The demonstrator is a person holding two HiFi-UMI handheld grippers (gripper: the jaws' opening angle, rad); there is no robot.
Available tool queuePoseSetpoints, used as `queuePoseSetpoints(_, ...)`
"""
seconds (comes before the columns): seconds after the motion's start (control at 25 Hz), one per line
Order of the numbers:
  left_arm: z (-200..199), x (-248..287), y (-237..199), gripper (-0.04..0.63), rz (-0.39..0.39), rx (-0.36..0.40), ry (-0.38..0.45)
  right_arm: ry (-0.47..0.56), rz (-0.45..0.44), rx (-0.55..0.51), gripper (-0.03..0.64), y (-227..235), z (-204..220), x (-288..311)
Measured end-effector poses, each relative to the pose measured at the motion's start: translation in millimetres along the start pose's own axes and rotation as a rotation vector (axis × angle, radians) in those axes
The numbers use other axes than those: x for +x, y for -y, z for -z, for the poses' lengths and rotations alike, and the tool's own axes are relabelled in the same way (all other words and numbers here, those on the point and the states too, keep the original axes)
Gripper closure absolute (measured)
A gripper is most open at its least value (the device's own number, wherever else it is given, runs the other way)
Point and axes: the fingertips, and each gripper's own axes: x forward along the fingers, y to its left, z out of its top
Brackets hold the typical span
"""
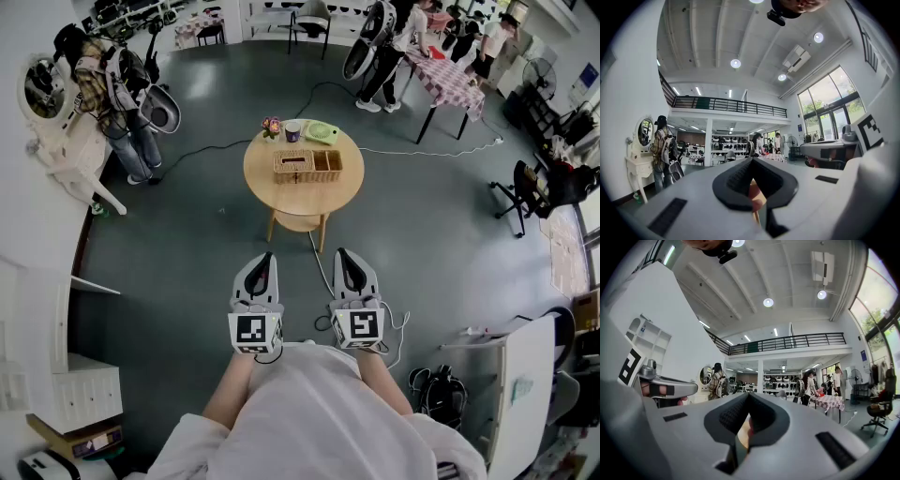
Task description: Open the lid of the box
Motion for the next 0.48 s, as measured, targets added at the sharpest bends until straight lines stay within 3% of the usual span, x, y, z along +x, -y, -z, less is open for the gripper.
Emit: queuePoseSetpoints(0.48, 6.5, 3.1, 14.3, 0.600, -0.001, 0.028, -0.002, 0.030, -0.005, -0.009, 0.621, 16.0, 5.5, -4.8)
